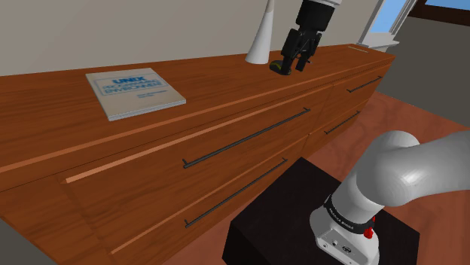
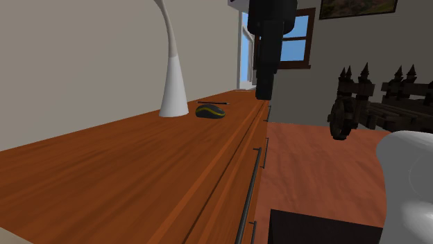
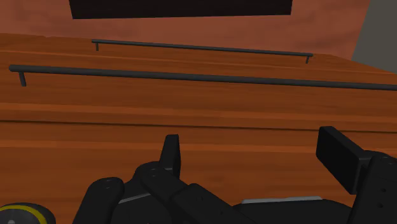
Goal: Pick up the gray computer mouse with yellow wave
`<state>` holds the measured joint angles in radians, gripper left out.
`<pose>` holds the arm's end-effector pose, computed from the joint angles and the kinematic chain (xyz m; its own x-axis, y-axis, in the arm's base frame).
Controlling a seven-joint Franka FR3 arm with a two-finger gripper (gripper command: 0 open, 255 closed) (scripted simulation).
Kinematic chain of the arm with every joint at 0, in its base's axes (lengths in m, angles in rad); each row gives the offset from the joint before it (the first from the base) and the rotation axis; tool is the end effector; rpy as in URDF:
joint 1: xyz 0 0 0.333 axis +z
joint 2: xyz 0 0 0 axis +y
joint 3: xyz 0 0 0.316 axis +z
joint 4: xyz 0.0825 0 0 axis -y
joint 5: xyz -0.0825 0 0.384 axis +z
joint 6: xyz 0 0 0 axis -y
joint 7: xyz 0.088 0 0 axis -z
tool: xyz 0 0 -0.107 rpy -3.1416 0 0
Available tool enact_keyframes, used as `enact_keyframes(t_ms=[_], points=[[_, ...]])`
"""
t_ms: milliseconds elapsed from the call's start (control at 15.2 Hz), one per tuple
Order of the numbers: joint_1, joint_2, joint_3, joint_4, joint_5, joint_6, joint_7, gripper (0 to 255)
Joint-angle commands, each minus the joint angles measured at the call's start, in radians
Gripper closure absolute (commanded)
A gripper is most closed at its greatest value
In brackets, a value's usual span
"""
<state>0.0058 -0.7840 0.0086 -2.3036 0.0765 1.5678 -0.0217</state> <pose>0.3075 0.0136 0.6147 0.9982 0.0340 0.0497 0.0374 -0.9969 -0.0692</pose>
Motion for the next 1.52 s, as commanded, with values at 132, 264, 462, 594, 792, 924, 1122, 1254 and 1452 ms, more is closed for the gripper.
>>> enact_keyframes(t_ms=[132,264,462,594,792,924,1122,1254,1452], points=[[-0.013,0.04,-0.03,0.011,-0.026,0.033,-0.036,0],[-0.025,0.084,-0.059,0.026,-0.05,0.065,-0.07,0],[-0.041,0.155,-0.102,0.058,-0.08,0.112,-0.121,0],[-0.051,0.205,-0.13,0.084,-0.096,0.142,-0.154,0],[-0.063,0.285,-0.172,0.133,-0.113,0.183,-0.203,0],[-0.07,0.341,-0.199,0.17,-0.121,0.208,-0.236,0],[-0.08,0.428,-0.239,0.236,-0.124,0.241,-0.286,0],[-0.087,0.489,-0.265,0.285,-0.12,0.259,-0.32,0],[-0.096,0.576,-0.298,0.36,-0.108,0.279,-0.368,0]])
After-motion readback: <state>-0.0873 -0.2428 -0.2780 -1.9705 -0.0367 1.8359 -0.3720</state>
